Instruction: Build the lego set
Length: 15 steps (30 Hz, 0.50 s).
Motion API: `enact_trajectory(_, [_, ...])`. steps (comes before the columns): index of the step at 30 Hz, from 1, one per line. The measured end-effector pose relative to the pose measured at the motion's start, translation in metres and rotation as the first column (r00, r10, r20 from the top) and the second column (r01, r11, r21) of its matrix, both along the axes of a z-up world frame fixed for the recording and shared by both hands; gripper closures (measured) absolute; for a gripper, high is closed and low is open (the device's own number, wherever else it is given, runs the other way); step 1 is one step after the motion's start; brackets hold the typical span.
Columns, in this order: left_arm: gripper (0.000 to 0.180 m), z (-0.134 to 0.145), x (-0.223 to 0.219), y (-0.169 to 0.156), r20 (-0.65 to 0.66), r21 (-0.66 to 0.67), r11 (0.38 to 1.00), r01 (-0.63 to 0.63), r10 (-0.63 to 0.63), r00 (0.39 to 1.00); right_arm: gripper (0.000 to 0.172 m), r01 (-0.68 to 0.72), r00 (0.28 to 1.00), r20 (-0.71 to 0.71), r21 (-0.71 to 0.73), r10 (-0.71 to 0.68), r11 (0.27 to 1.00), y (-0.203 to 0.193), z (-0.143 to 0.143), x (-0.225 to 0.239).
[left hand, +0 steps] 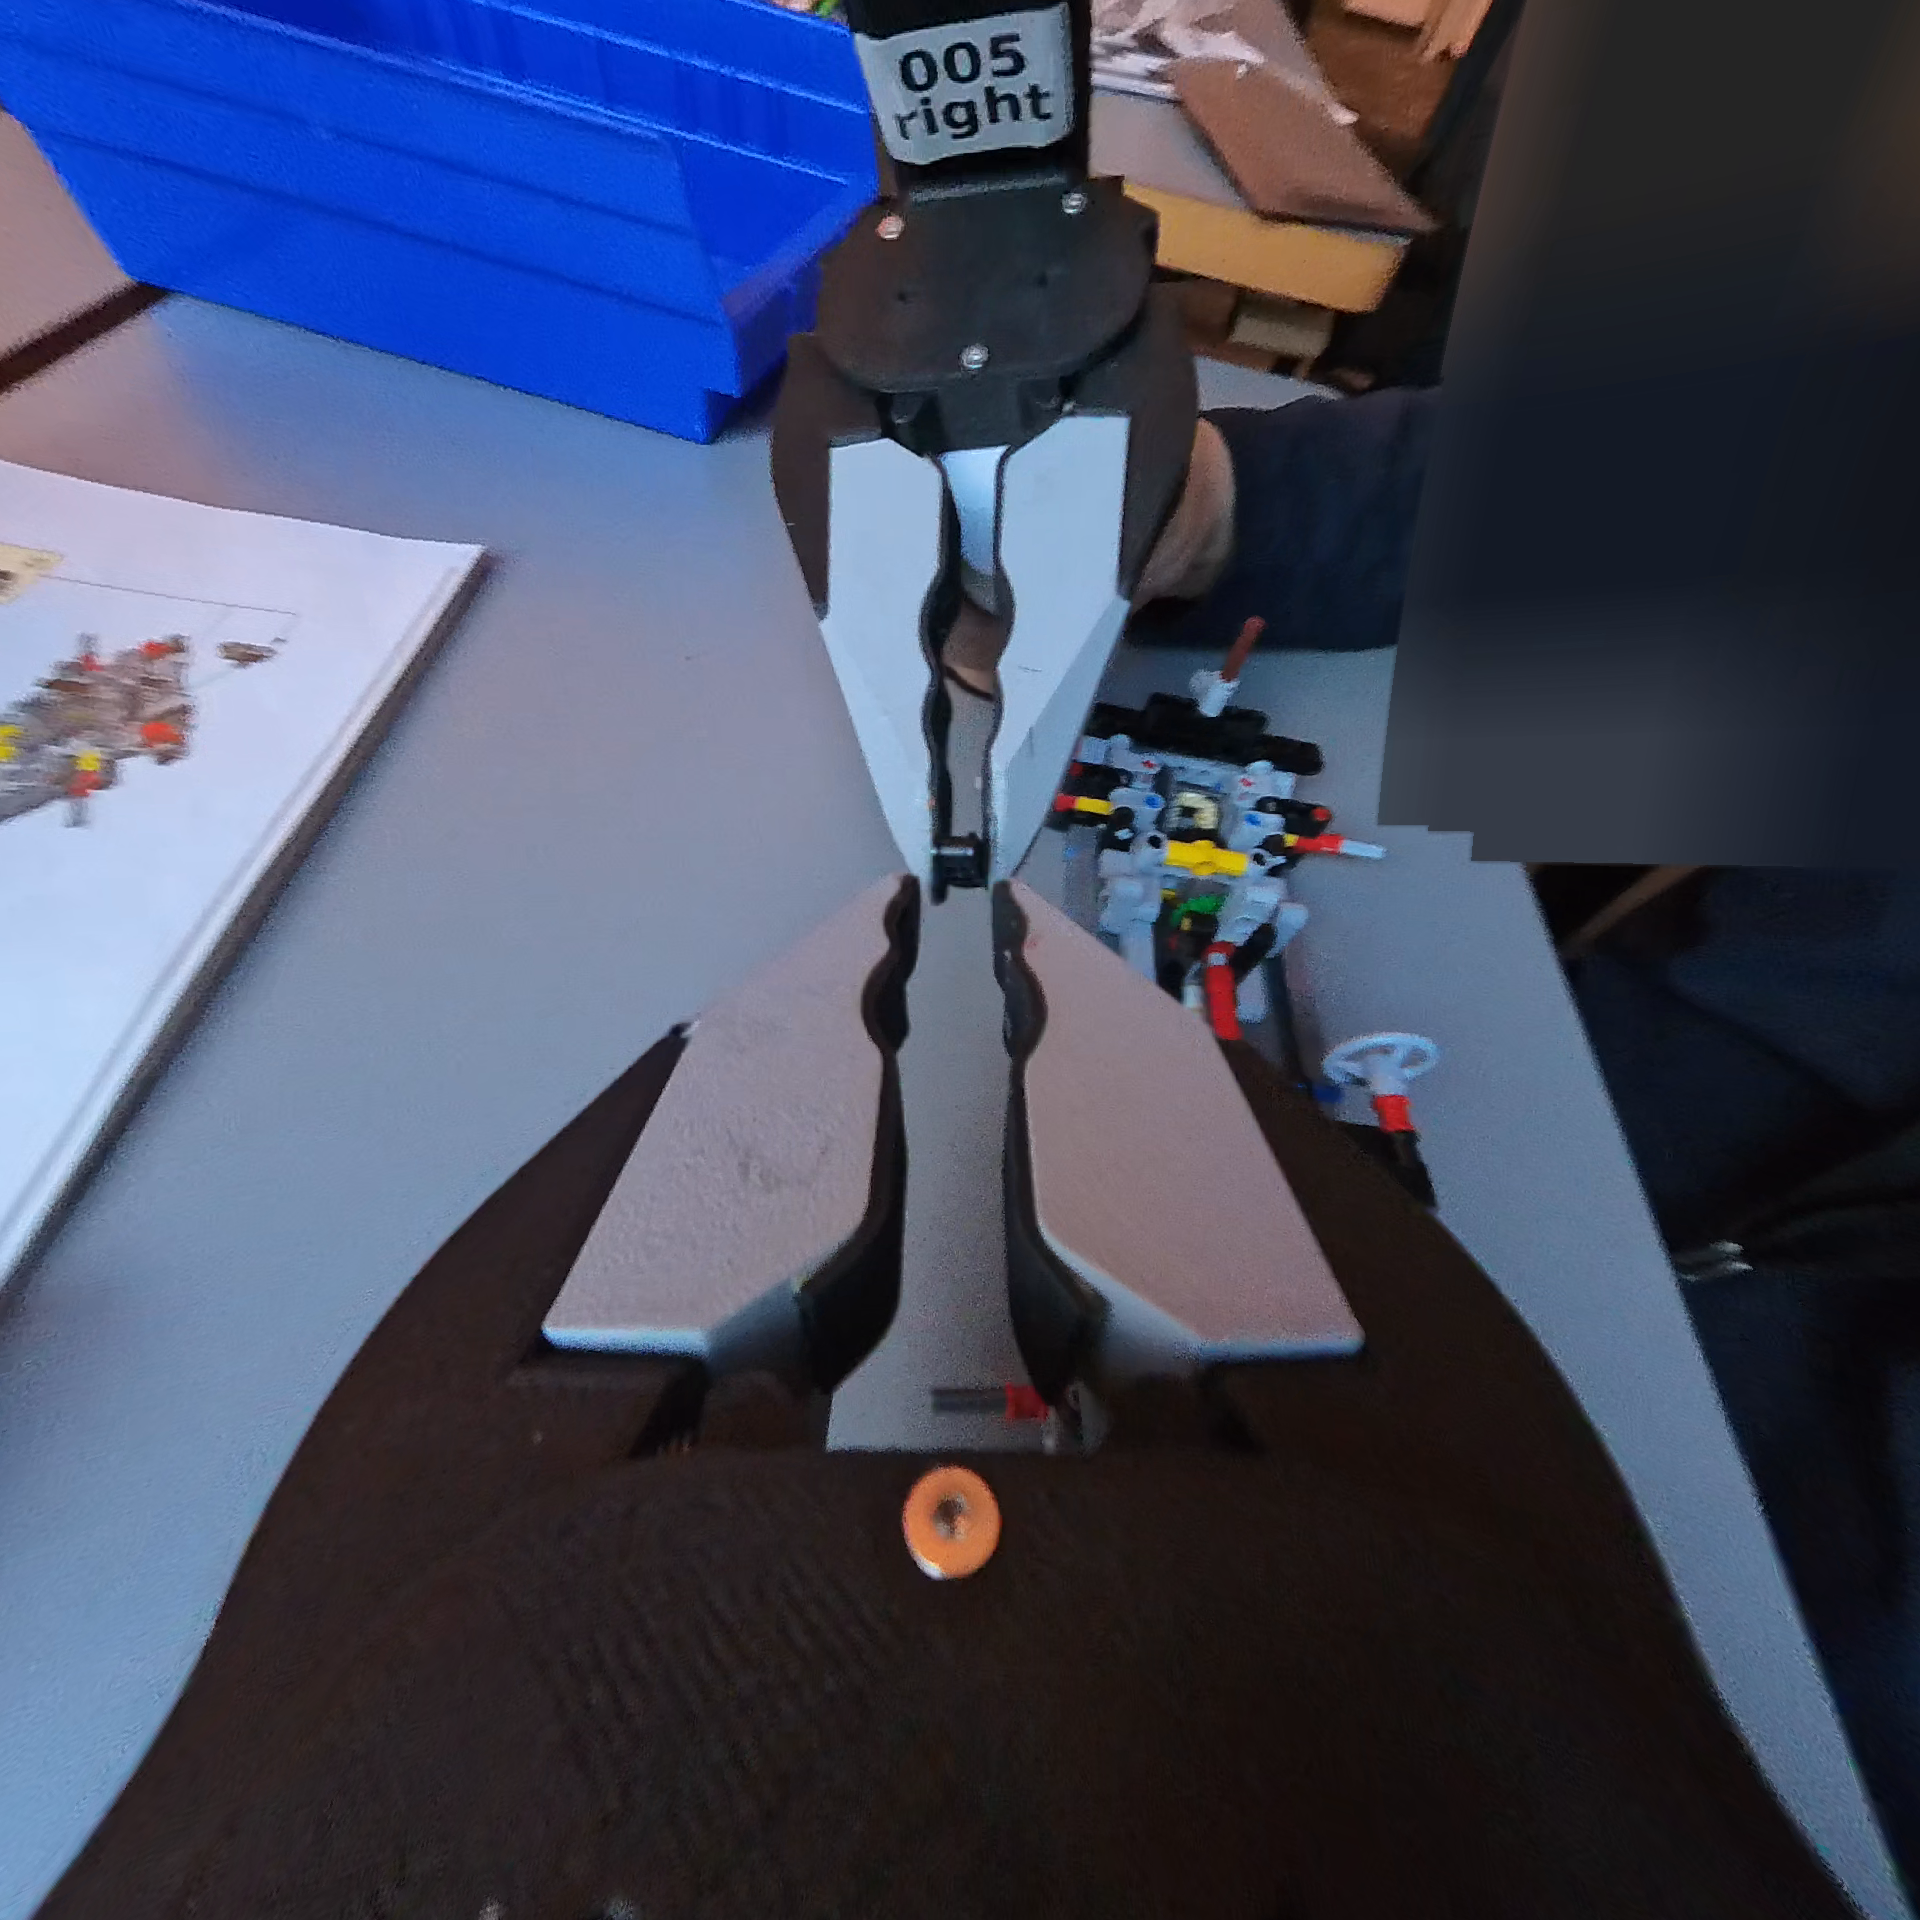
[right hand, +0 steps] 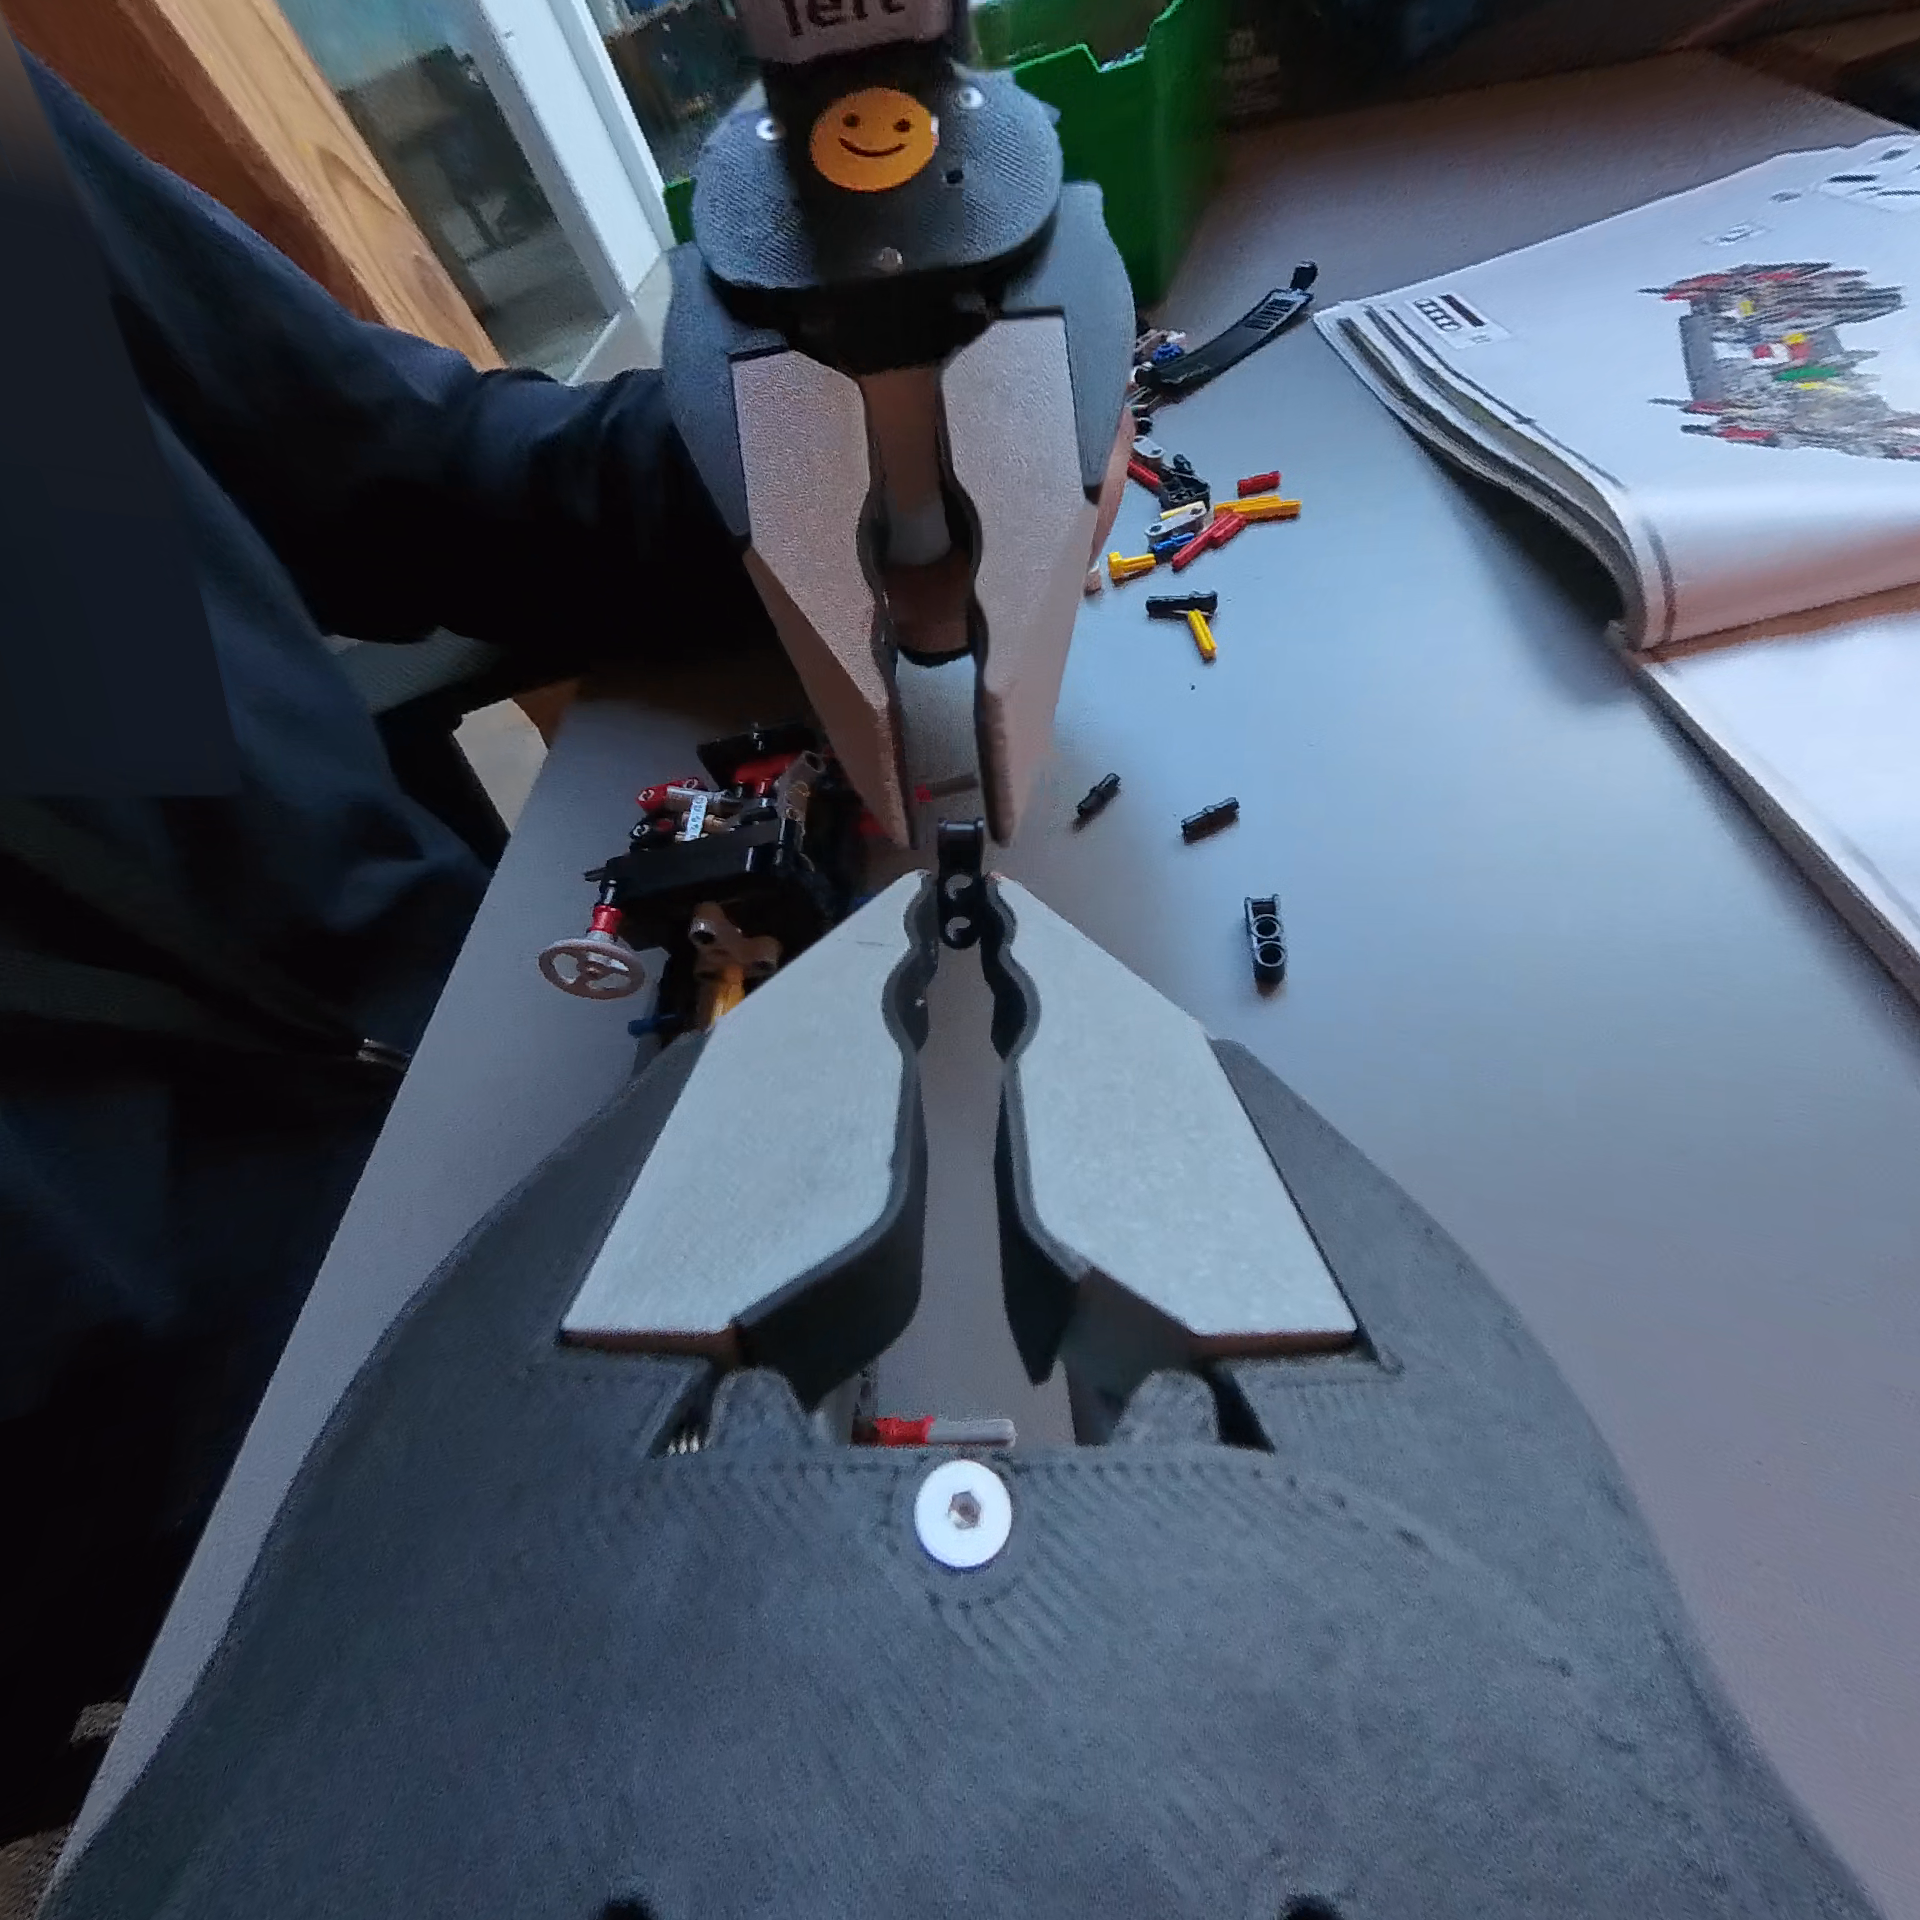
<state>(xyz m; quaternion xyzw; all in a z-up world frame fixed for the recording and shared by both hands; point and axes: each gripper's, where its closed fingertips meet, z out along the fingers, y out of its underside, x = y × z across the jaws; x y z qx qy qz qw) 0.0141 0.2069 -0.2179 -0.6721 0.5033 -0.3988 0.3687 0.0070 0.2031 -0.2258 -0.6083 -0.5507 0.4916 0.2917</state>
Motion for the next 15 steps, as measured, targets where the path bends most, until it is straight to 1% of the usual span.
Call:
enact_trajectory(3, [0.169, -0.001, 0.003, -0.006, 0.025, -0.080, 0.996, 0.031, -0.029, 0.999, 0.167, -0.015, 1.000, 0.001, 0.016, 0.015, 1.000, -0.004, 0.000, -0.001])
enact_trajectory(6, [0.174, 0.002, 0.004, -0.008, 0.052, -0.107, 0.994, 0.037, -0.032, 0.998, 0.167, -0.034, 0.999, 0.003, 0.032, 0.034, 0.999, -0.008, -0.001, -0.003])
enact_trajectory(11, [0.175, 0.004, 0.004, -0.007, 0.070, -0.146, 0.989, 0.030, -0.020, 0.997, 0.167, -0.017, 1.000, -0.013, 0.021, 0.017, 1.000, -0.007, 0.000, -0.005])
enact_trajectory(13, [0.175, 0.001, 0.003, -0.003, 0.047, -0.162, 0.987, 0.002, 0.005, 0.999, 0.166, 0.008, 1.000, 0.020, 0.041, -0.009, 0.999, -0.002, -0.006, -0.005])
enact_trajectory(15, [0.175, -0.012, 0.000, 0.003, -0.048, -0.158, 0.986, -0.054, 0.047, 0.998, 0.160, 0.035, 0.994, 0.096, 0.103, -0.045, 0.994, 0.003, -0.018, -0.004])
